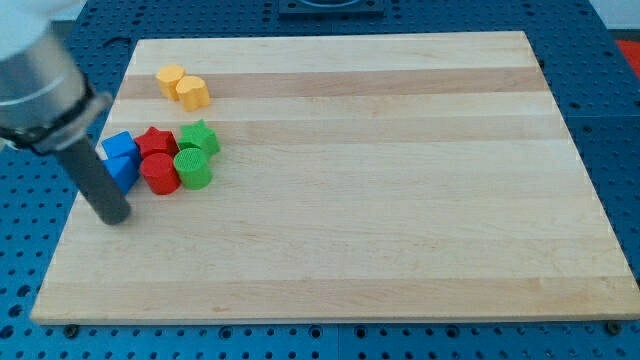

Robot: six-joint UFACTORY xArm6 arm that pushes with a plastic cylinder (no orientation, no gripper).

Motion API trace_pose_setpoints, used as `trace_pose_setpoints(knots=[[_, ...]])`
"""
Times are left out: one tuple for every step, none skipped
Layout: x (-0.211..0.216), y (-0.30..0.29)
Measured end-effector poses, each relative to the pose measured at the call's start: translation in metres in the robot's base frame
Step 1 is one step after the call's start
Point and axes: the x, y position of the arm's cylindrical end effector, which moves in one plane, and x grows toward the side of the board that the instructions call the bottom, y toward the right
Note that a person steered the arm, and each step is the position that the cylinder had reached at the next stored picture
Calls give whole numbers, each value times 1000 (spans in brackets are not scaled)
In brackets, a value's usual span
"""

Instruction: Slide the yellow hexagon and yellow heart down a bit

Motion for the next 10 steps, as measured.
trace_pose_setpoints(knots=[[-43, -20], [-49, -40], [-42, -46], [-41, -46], [-46, -46], [-49, -46], [-30, -46], [1, -45], [59, -35], [64, 23]])
